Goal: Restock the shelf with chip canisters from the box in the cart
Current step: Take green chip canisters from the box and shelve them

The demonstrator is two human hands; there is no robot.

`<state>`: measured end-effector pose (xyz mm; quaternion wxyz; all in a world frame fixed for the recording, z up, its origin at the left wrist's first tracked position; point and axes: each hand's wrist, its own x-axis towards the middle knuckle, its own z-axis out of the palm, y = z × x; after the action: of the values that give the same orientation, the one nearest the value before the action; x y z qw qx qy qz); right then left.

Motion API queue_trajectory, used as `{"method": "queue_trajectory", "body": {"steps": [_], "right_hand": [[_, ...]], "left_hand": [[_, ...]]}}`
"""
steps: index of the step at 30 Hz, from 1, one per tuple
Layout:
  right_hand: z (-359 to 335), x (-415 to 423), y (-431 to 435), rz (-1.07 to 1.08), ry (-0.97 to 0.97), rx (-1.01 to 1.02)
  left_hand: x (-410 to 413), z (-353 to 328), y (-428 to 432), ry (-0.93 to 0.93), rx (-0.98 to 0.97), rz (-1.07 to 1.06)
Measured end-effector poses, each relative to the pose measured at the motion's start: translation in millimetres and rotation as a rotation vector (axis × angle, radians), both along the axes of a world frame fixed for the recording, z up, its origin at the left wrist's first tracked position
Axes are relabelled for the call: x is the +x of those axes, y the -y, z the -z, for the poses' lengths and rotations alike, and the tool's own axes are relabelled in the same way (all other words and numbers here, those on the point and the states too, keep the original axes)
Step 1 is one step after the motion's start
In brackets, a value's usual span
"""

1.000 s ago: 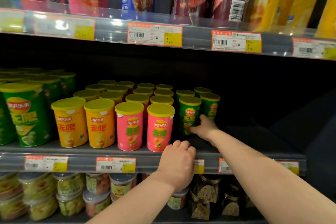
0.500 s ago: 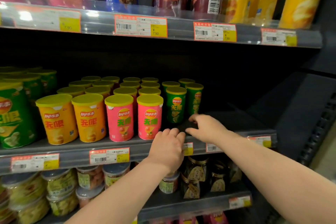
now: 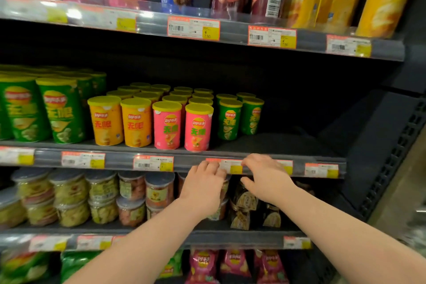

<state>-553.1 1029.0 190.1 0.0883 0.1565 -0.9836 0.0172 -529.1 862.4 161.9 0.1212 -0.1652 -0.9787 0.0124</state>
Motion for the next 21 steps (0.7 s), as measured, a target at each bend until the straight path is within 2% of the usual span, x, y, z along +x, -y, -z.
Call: {"method": "queue_trajectory", "body": {"steps": [12, 21], "right_hand": [[57, 90, -6, -0.192, 0.158, 0.113], [102, 156, 50, -0.415, 0.320, 0.127]], "left_hand": [[109, 55, -14, 0.163, -0.026, -0.159], [210, 92, 29, 0.358, -0.057, -0.375]]}}
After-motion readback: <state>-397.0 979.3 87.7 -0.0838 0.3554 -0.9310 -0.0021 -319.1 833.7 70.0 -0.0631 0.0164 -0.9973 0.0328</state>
